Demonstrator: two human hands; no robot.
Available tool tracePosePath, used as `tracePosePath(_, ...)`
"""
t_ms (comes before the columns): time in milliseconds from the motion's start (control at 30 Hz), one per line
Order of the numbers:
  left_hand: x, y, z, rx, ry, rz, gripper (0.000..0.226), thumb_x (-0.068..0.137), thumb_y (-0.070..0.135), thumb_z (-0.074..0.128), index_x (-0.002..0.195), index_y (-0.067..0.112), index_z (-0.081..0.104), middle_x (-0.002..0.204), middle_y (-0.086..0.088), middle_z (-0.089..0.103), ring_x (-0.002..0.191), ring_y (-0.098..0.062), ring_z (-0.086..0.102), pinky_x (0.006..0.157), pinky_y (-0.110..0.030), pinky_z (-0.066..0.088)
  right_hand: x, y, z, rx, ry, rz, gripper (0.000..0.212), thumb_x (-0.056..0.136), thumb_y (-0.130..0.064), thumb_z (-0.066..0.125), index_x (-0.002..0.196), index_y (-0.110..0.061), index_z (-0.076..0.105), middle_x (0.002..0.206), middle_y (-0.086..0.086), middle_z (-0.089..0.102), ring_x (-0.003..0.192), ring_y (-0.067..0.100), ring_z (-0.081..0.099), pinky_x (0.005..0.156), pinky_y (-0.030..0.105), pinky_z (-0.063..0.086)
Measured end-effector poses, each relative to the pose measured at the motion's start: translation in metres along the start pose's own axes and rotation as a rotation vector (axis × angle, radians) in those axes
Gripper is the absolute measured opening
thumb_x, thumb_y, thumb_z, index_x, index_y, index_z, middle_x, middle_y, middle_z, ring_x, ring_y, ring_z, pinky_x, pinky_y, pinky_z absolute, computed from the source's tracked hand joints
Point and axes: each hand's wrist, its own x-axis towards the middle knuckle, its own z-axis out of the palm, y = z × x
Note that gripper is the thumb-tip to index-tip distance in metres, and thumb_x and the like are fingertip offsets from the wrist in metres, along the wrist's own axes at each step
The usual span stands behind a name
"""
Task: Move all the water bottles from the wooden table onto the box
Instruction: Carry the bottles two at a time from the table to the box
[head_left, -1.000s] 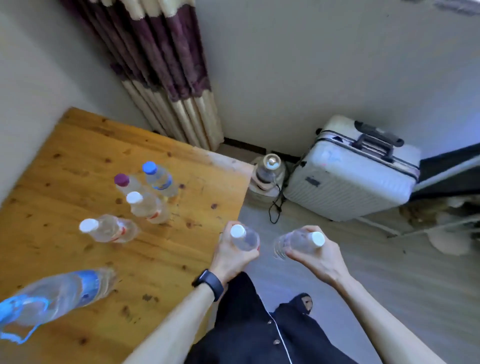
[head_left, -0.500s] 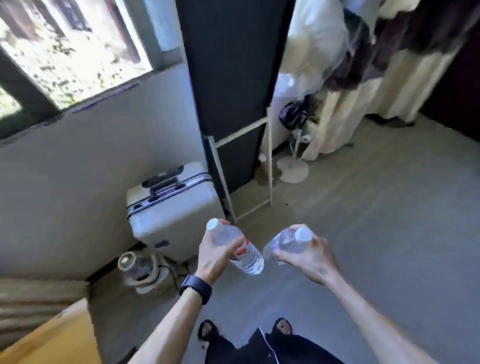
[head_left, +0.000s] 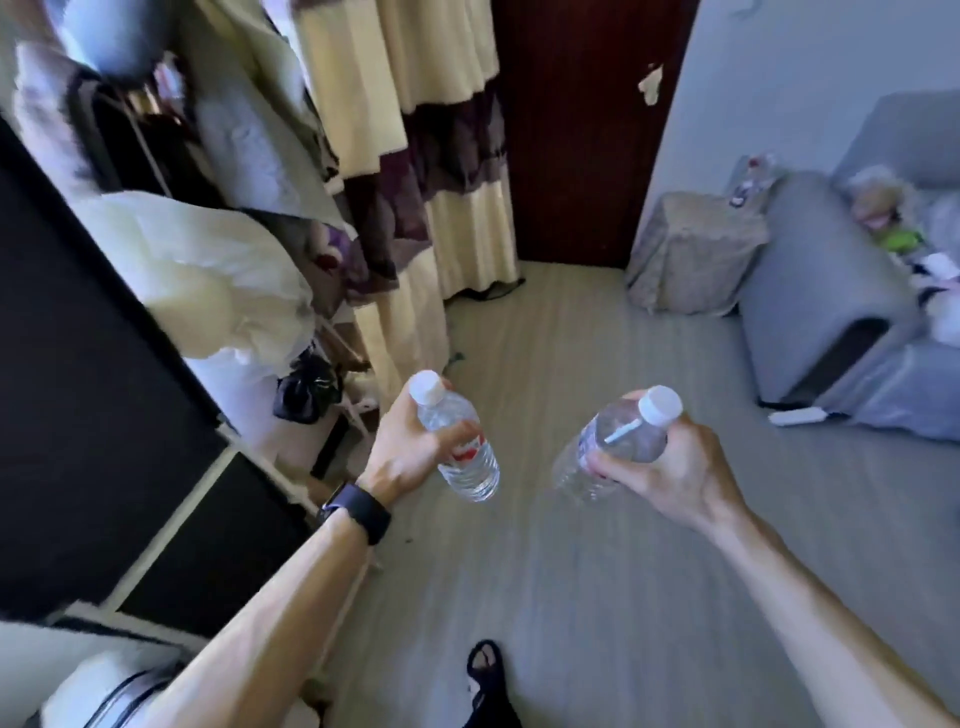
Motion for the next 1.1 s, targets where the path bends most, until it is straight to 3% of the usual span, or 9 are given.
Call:
tracePosePath(100, 0.07, 0.025, 0.013, 0.025, -0.112, 0.069, 0.042, 0.064, 0.03, 0.08, 0.1, 0.033, 0.06, 0.094, 0.008, 0.073, 0.093, -0.013, 0.071, 0.087, -0.041, 0.058, 0.043, 0.001, -0.041, -0.061, 0.106, 0.065, 0.047, 0.064, -0.033, 0.09, 0.09, -0.057, 0.058, 0.087, -0.03, 0.068, 0.085, -0.008, 0.064, 0.073, 0.021, 0.049)
tracePosePath(233, 0.154, 0.064, 0.047, 0.047, -0.222, 0.136, 0.043, 0.055, 0.036, 0.075, 0.094, 0.035, 0.056, 0.089, 0.009, 0.07, 0.088, -0.013, 0.068, 0.083, -0.038, 0.058, 0.1, 0.009, -0.092, -0.164, 0.277, 0.137, 0.045, 0.053, -0.057, 0.081, 0.092, -0.044, 0.063, 0.086, -0.009, 0.074, 0.088, 0.013, 0.069, 0.08, 0.038, 0.056)
tracePosePath(367, 0.228, 0.091, 0.104, 0.099, -0.319, 0.161, 0.054, 0.05, 0.041, 0.072, 0.1, 0.028, 0.055, 0.095, 0.004, 0.071, 0.093, -0.019, 0.069, 0.084, -0.042, 0.058, 0.147, 0.022, -0.128, -0.188, 0.408, 0.178, 0.032, 0.05, -0.058, 0.074, 0.079, -0.049, 0.062, 0.088, -0.009, 0.073, 0.09, 0.013, 0.067, 0.079, 0.031, 0.052)
tracePosePath(500, 0.295, 0.117, 0.173, 0.133, -0.395, 0.172, 0.049, 0.053, 0.034, 0.074, 0.098, 0.031, 0.055, 0.094, 0.005, 0.07, 0.093, -0.018, 0.068, 0.08, -0.039, 0.058, 0.204, 0.056, -0.154, -0.171, 0.478, 0.209, 0.03, 0.046, -0.061, 0.068, 0.074, -0.053, 0.062, 0.084, -0.012, 0.073, 0.088, 0.011, 0.067, 0.073, 0.027, 0.047)
tracePosePath(633, 0.37, 0.138, 0.236, 0.115, -0.443, 0.15, 0.05, 0.049, 0.035, 0.074, 0.096, 0.03, 0.057, 0.091, 0.003, 0.07, 0.094, -0.023, 0.07, 0.085, -0.049, 0.058, 0.276, 0.112, -0.182, -0.129, 0.481, 0.235, 0.037, 0.049, -0.055, 0.076, 0.083, -0.044, 0.064, 0.079, -0.015, 0.072, 0.086, 0.01, 0.068, 0.075, 0.031, 0.054)
tracePosePath(767, 0.442, 0.171, 0.292, 0.134, -0.424, 0.14, 0.043, 0.05, 0.03, 0.073, 0.09, 0.026, 0.059, 0.09, 0.0, 0.073, 0.093, -0.025, 0.071, 0.085, -0.05, 0.059, 0.349, 0.148, -0.23, -0.091, 0.353, 0.209, 0.05, 0.066, -0.028, 0.086, 0.092, -0.057, 0.055, 0.076, -0.034, 0.065, 0.084, -0.008, 0.06, 0.066, 0.009, 0.043)
tracePosePath(900, 0.506, 0.207, 0.336, 0.161, -0.381, 0.16, 0.046, 0.056, 0.029, 0.075, 0.098, 0.023, 0.058, 0.088, 0.007, 0.071, 0.086, -0.013, 0.068, 0.073, -0.03, 0.055, 0.427, 0.177, -0.284, -0.087, 0.339, 0.195, 0.05, 0.065, -0.034, 0.087, 0.092, -0.062, 0.056, 0.08, -0.029, 0.069, 0.085, -0.011, 0.062, 0.071, 0.02, 0.049)
tracePosePath(967, 0.541, 0.219, 0.355, 0.161, -0.376, 0.155, 0.046, 0.056, 0.029, 0.076, 0.098, 0.024, 0.058, 0.089, 0.007, 0.071, 0.087, -0.013, 0.068, 0.075, -0.032, 0.056, 0.466, 0.19, -0.307, -0.105, 0.362, 0.198, 0.045, 0.061, -0.04, 0.086, 0.093, -0.056, 0.059, 0.078, -0.022, 0.071, 0.083, -0.002, 0.066, 0.076, 0.028, 0.053)
tracePosePath(1100, 0.622, 0.227, 0.391, 0.127, -0.373, 0.135, 0.049, 0.053, 0.032, 0.076, 0.098, 0.025, 0.058, 0.093, 0.001, 0.072, 0.091, -0.02, 0.07, 0.082, -0.044, 0.06, 0.553, 0.22, -0.342, -0.1, 0.344, 0.188, 0.04, 0.062, -0.037, 0.085, 0.091, -0.052, 0.063, 0.082, -0.029, 0.069, 0.085, -0.003, 0.065, 0.077, 0.027, 0.053)
